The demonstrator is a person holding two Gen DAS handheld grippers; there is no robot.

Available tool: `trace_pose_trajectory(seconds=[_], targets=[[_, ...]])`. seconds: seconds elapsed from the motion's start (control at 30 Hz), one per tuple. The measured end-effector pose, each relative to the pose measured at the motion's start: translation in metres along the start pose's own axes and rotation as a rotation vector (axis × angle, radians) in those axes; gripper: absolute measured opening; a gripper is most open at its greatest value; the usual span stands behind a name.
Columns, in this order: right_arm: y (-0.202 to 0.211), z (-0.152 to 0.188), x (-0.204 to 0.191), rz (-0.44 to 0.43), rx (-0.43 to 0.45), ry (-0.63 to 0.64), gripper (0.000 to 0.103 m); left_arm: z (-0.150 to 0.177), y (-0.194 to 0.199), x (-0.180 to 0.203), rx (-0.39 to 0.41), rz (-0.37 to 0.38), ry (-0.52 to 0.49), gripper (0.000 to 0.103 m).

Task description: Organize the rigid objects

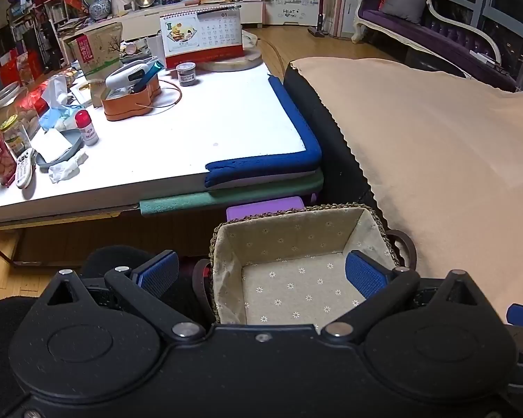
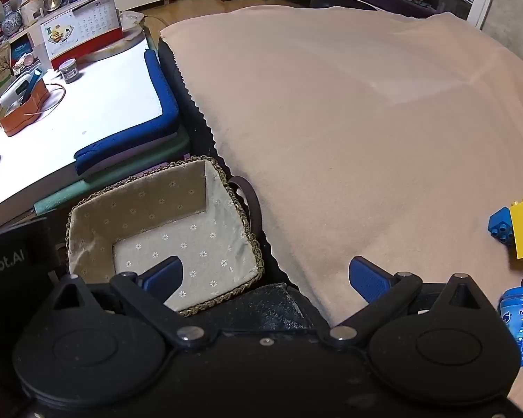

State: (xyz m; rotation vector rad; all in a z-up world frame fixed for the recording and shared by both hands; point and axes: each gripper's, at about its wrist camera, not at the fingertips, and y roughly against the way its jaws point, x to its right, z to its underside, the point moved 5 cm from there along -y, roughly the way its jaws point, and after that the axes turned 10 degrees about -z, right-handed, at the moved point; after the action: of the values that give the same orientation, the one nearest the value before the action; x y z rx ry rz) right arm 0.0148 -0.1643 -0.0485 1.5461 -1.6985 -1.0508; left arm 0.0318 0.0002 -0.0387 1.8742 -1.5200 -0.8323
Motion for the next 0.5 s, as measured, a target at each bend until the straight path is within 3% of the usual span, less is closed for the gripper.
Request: trace_pose_trajectory(seconds=[0.5], targets=[[-0.0016,-0.0032,0.003,0.005,-0.004,0.001,0.102,-0.0002,0.0,0.0044,0.005,0.0,0.003,0.099]])
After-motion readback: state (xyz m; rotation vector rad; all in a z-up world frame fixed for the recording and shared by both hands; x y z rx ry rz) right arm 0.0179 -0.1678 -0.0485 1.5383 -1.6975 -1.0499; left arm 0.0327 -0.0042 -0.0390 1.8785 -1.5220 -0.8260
